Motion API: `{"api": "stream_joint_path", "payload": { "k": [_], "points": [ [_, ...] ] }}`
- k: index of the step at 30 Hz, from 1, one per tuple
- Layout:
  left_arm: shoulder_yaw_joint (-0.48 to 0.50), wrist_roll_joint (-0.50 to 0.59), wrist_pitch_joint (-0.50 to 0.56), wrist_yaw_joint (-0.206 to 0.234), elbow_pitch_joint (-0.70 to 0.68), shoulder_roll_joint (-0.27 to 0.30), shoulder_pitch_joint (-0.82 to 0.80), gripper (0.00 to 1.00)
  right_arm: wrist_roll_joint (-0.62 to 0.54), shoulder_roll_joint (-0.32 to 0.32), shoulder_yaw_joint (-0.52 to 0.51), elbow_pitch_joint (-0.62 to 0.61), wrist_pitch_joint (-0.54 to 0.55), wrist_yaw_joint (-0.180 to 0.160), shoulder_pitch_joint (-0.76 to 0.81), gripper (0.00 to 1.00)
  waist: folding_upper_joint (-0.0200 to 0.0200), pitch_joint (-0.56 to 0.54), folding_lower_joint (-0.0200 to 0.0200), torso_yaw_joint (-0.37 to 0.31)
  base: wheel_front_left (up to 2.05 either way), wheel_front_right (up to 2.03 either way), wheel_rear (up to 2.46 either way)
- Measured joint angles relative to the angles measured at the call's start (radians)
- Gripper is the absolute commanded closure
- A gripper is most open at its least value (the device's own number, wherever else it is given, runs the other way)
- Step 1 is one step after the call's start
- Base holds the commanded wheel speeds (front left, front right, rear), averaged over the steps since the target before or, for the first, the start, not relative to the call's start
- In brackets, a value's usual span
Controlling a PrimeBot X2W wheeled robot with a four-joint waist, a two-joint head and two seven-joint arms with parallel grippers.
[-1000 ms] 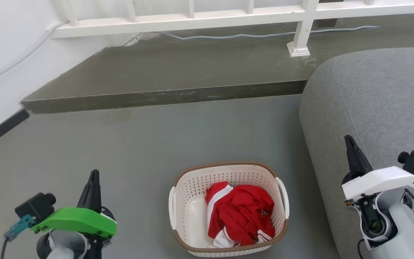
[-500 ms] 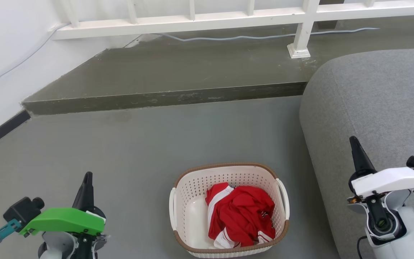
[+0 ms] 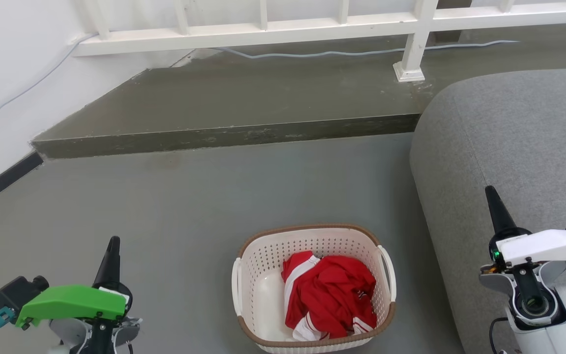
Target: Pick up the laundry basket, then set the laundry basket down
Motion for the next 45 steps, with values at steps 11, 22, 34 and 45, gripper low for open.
{"api": "stream_joint_path", "payload": {
  "k": [11, 22, 34, 45],
  "points": [
    [0.033, -0.129, 0.038, -0.009, 0.002, -0.001, 0.0, 1.0, 0.125, 0.016, -0.048, -0.006, 0.035, 0.014, 0.002, 1.0, 0.0, -0.004, 0.0, 0.001, 0.0, 0.0, 0.0],
    [0.065, -0.259, 0.077, -0.021, 0.004, -0.002, 0.0, 1.0, 0.249, 0.036, -0.093, -0.011, 0.074, 0.024, 0.008, 1.0, 0.0, -0.008, 0.0, 0.003, 0.0, 0.0, 0.0],
    [0.1, -0.401, 0.119, -0.035, 0.005, -0.003, 0.0, 1.0, 0.384, 0.055, -0.144, -0.017, 0.117, 0.04, 0.02, 1.0, 0.0, -0.013, 0.0, 0.004, 0.0, 0.0, 0.0],
    [0.114, -0.453, 0.134, -0.043, 0.006, -0.003, 0.0, 1.0, 0.436, 0.063, -0.162, -0.02, 0.131, 0.043, 0.021, 1.0, 0.0, -0.014, 0.0, 0.004, 0.0, 0.0, 0.0]
  ]
}}
